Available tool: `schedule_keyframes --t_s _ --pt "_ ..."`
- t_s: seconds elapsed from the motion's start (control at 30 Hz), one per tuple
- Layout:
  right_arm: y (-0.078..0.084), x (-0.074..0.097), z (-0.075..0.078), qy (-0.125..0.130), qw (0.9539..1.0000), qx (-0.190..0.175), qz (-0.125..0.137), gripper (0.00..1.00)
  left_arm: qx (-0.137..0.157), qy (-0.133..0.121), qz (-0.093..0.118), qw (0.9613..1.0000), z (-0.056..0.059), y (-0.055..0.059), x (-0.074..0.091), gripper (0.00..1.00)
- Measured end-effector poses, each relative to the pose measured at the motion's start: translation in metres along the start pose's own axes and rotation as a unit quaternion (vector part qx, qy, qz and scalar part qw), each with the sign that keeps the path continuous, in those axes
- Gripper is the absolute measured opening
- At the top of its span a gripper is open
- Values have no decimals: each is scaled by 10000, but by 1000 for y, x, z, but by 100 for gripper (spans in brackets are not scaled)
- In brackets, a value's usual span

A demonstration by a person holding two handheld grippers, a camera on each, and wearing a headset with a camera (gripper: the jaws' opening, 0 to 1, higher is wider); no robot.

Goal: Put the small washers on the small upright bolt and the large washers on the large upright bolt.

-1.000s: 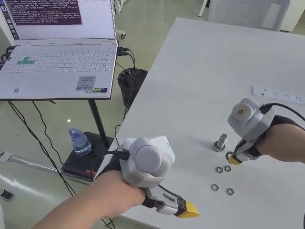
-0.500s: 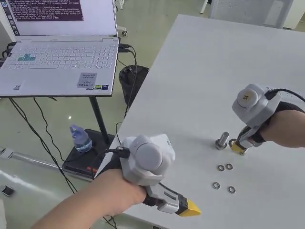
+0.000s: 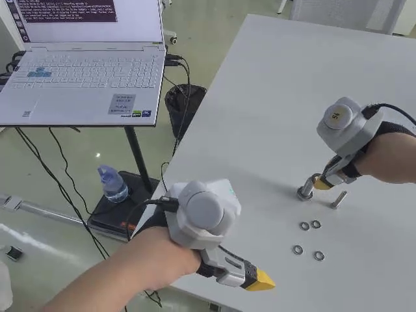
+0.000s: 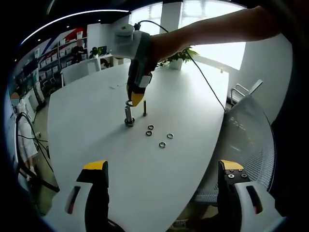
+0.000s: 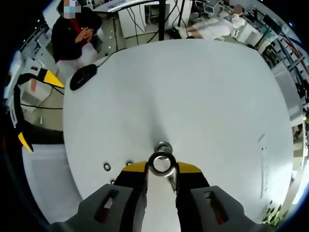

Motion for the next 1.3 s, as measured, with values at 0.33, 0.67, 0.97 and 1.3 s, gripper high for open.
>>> schedule_keyframes --t_s 0.33,0.67,0.97,1.3 --pt "-6 -8 0 -6 10000 42 -1 21 3 -7 -25 10000 0 4 2 93" --pt "-8 -18 7 -21 9999 42 -115 21 44 -39 -22 10000 -5 7 2 93" --pt "-8 -24 5 -34 9998 70 -196 21 51 34 -31 10000 -5 6 0 92" --pt "-10 -30 8 -27 9997 86 -221 21 48 55 -47 10000 -7 7 -1 91"
Point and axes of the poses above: the centre of the closed fingertips' face, and the gripper's own axes: x roughly backward along the fingers, z roughly to its right, y roughly out of its underside, the point moved 7 cm from there along x, roughly backward along the fingers, and after that the axes turned 13 degrees about -x, right-handed, at the moved point
